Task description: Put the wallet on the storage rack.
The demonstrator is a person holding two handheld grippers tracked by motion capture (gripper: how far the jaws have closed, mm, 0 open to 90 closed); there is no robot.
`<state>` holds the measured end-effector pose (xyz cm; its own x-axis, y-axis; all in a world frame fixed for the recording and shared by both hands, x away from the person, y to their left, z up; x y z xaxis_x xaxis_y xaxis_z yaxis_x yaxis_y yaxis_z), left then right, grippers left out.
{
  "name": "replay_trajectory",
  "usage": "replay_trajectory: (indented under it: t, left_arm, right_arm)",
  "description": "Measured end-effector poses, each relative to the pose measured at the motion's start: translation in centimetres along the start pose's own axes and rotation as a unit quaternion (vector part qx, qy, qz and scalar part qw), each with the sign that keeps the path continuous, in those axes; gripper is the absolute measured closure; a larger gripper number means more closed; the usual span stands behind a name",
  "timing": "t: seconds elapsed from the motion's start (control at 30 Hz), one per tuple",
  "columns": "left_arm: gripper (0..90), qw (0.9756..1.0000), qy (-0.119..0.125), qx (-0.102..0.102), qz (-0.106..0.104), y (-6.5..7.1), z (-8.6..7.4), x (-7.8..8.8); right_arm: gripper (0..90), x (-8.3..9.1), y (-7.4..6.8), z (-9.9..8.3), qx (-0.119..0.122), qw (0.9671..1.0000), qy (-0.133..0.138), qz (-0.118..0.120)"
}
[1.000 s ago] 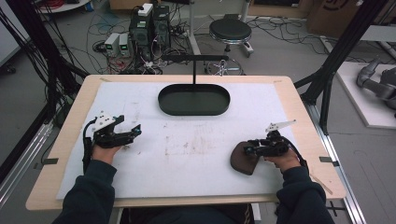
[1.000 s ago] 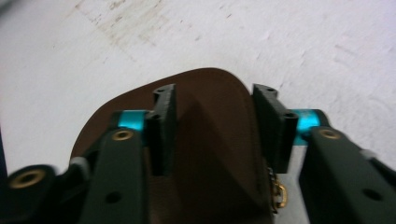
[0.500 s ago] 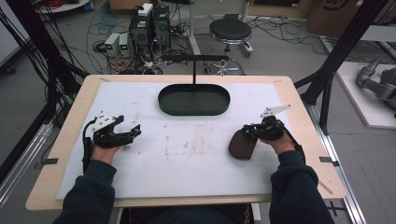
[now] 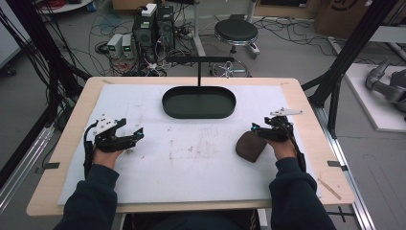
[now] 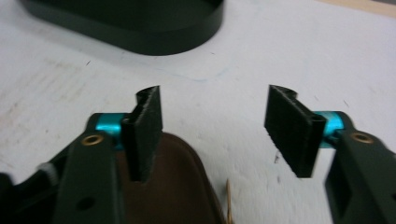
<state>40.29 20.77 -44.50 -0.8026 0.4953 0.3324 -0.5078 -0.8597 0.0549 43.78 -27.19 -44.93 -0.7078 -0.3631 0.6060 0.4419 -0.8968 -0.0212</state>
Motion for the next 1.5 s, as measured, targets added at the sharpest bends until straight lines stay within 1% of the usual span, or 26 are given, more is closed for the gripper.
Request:
replay_trajectory:
  t: [0.03, 0.07, 0.13, 0.2, 0.23, 0.33, 0.4, 0.43, 0.47, 0.57, 0.67, 0.73, 0.8, 0.9, 0.93, 0.97, 1.0, 1.03, 1.07, 1.13, 1.23, 1.27, 1.3, 1.37, 1.43, 1.5]
  left_arm:
    - [18.7, 1.0, 0.001, 0.001, -0.001, 0.0, 0.0, 0.0]
    - [18.7, 1.0, 0.002, 0.001, 0.0, 0.0, 0.0, 0.0]
    - [18.7, 1.0, 0.002, 0.001, -0.001, 0.1, 0.1, 0.0]
    - [18.7, 1.0, 0.003, 0.0, -0.001, 0.0, 0.1, 0.0]
    - [18.7, 1.0, 0.003, 0.0, -0.002, 0.0, 0.1, 0.0]
    - [18.7, 1.0, 0.003, 0.0, -0.001, 0.0, 0.1, 0.1]
    - [18.7, 1.0, 0.003, 0.001, -0.001, 0.0, 0.0, 0.0]
    - [18.7, 1.0, 0.002, 0.001, -0.001, 0.0, 0.0, 0.0]
    - [18.7, 1.0, 0.001, 0.001, -0.001, 0.0, 0.0, 0.0]
    - [18.7, 1.0, 0.0, -0.002, 0.0, 0.1, 0.0, 0.0]
    - [18.7, 1.0, -0.002, -0.002, -0.001, 0.1, 0.0, 0.0]
    - [18.7, 1.0, -0.001, -0.002, -0.001, 0.1, 0.0, 0.0]
    - [18.7, 1.0, -0.001, -0.001, 0.001, 0.0, 0.0, 0.0]
    - [18.7, 1.0, 0.0, 0.002, 0.0, 0.0, 0.0, 0.1]
    - [18.7, 1.0, 0.001, 0.001, 0.001, -0.1, 0.0, 0.1]
    - [18.8, 1.0, 0.001, 0.002, 0.0, -0.1, 0.0, 0.1]
    - [18.8, 1.0, 0.002, 0.002, 0.001, -0.1, 0.0, 0.1]
    - [18.8, 1.0, 0.002, 0.003, 0.001, -0.1, 0.0, 0.1]
    - [18.7, 1.0, 0.001, 0.003, 0.001, -0.2, 0.0, 0.1]
    - [18.8, 1.0, 0.001, 0.003, 0.0, -0.1, 0.0, 0.1]
    - [18.8, 1.0, 0.001, 0.001, 0.0, -0.1, 0.0, 0.1]
    - [18.8, 1.0, 0.0, 0.001, -0.001, 0.0, 0.0, 0.1]
    - [18.9, 1.0, 0.001, 0.001, -0.002, 0.0, 0.0, 0.1]
    - [19.1, 1.0, 0.001, -0.002, -0.002, 0.1, 0.0, 0.0]
    - [19.1, 1.0, 0.001, -0.002, -0.001, 0.1, 0.0, 0.1]
    - [19.2, 1.0, -0.001, -0.001, -0.002, 0.1, 0.0, 0.0]
  right_arm:
    - [32.6, 0.5, -0.1, -0.6, -0.012, 0.9999, -0.006, -0.011]
    - [28.1, 0.7, -0.2, -1.1, -0.014, 0.9996, -0.011, -0.02]
    - [26.9, 1.3, -0.4, -2.2, -0.045, 0.9987, -0.02, -0.014]
    - [26.2, 1.6, -0.6, -2.8, -0.063, 0.9977, -0.021, -0.011]
    - [26.0, 1.8, -0.7, -3.3, -0.069, 0.9972, -0.029, -0.005]
    - [26.2, 2.1, -1.0, -4.2, -0.079, 0.9955, -0.051, -0.007]
    - [30.9, 1.9, -1.3, -4.6, -0.092, 0.9933, -0.07, 0.008]
    - [30.3, 1.6, -1.5, -4.9, -0.095, 0.9915, -0.087, 0.016]
    - [30.3, 1.5, -1.6, -4.8, -0.098, 0.9912, -0.087, 0.018]
    - [30.4, 0.8, -1.5, -4.3, -0.089, 0.9916, -0.086, 0.038]
    - [30.3, -0.3, -1.3, -3.7, -0.065, 0.9929, -0.082, 0.057]
    - [30.3, -0.9, -1.1, -3.1, -0.042, 0.9935, -0.08, 0.069]
    - [27.4, -1.6, -0.9, -2.7, -0.003, 0.9951, -0.063, 0.076]
    - [27.5, -2.1, -0.7, -2.2, 0.061, 0.9929, -0.044, 0.093]
    - [28.1, -2.0, -0.7, -1.9, 0.073, 0.9928, -0.041, 0.086]
    - [29.9, -1.9, -0.7, -1.7, 0.076, 0.9939, -0.038, 0.071]
    - [29.3, -1.6, -0.9, -1.6, 0.069, 0.9955, -0.033, 0.057]
    - [27.7, -1.3, -1.0, -1.5, 0.047, 0.9972, -0.031, 0.05]
    - [25.8, -1.0, -1.3, -1.5, 0.011, 0.9986, -0.032, 0.042]
    - [25.4, -0.4, -1.5, -1.9, -0.044, 0.9975, -0.049, 0.024]
    - [21.8, -0.1, -2.1, -2.9, -0.083, 0.9946, -0.062, 0.008]
    - [21.8, -0.2, -2.3, -3.1, -0.095, 0.9932, -0.066, 0.017]
    - [21.8, -0.5, -2.5, -3.4, -0.097, 0.9924, -0.07, 0.028]
    - [21.8, -0.9, -2.6, -3.7, -0.086, 0.9923, -0.078, 0.044]
    - [22.4, -1.2, -2.2, -3.4, -0.065, 0.9935, -0.071, 0.062]
    - [22.8, -1.6, -1.9, -3.2, -0.044, 0.993, -0.069, 0.085]
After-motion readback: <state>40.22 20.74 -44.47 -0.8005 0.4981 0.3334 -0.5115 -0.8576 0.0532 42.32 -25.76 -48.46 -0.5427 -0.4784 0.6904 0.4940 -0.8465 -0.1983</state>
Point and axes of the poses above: each handheld gripper's, and its own axes: x roughly backward along the jaws, z roughly out of its top, y roughly to its right, the point moved 7 cm from there along -x, roughly forward along the jaws
